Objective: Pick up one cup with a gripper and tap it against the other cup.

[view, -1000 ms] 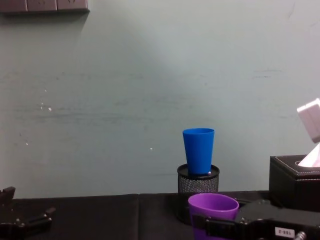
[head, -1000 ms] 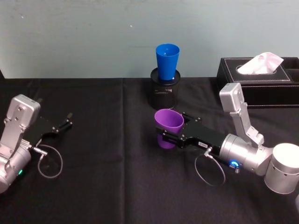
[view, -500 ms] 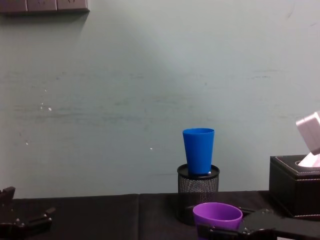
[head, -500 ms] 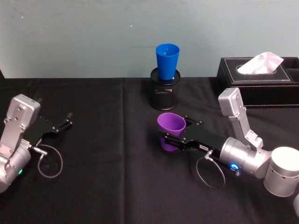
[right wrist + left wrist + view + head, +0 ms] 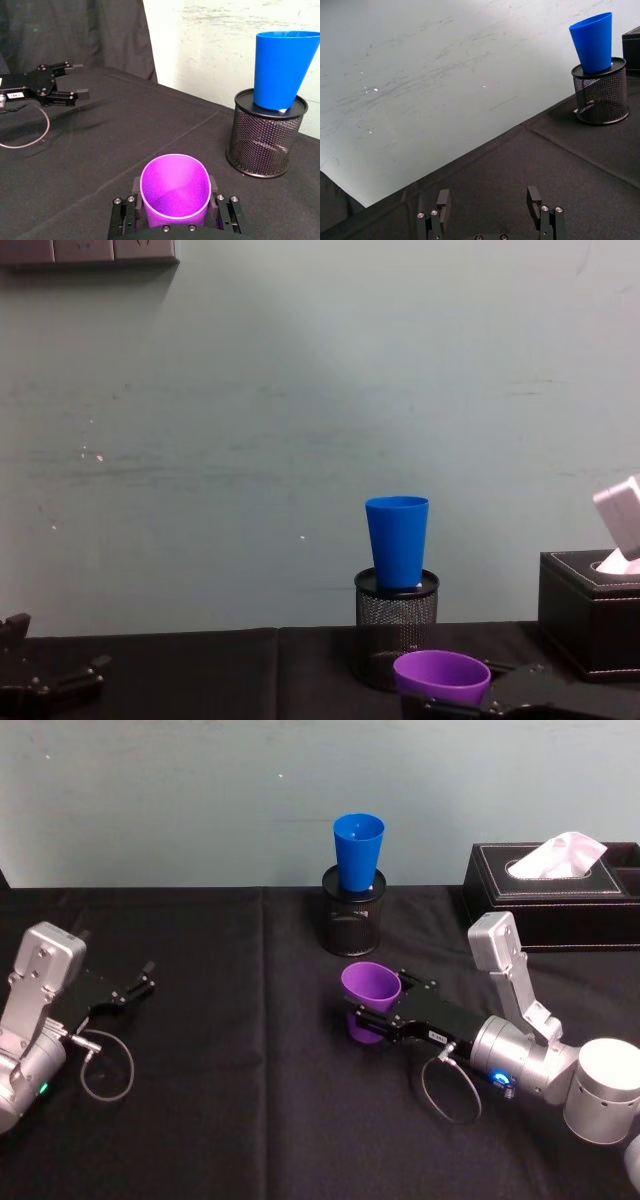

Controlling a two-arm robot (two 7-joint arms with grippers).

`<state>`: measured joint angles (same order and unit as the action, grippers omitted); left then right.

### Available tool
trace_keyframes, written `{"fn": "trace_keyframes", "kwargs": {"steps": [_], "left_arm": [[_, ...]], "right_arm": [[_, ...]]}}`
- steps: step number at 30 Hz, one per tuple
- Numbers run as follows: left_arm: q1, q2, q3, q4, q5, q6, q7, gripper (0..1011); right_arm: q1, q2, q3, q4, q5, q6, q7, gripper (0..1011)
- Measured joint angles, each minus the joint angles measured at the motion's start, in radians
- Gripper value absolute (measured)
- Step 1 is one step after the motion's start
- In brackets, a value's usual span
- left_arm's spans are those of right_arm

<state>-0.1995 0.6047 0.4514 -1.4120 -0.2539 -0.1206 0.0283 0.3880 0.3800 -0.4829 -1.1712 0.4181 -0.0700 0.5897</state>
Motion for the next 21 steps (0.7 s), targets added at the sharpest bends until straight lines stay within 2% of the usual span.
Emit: {"fn": "trace_keyframes", "kwargs": {"steps": [21], "left_arm": [[0.000, 0.000, 0.000, 0.000, 0.000, 0.000, 0.000, 1000]], "right_arm": [[0.001, -0.012, 0.010, 0.017, -0.013, -0.005, 0.007, 724]]}}
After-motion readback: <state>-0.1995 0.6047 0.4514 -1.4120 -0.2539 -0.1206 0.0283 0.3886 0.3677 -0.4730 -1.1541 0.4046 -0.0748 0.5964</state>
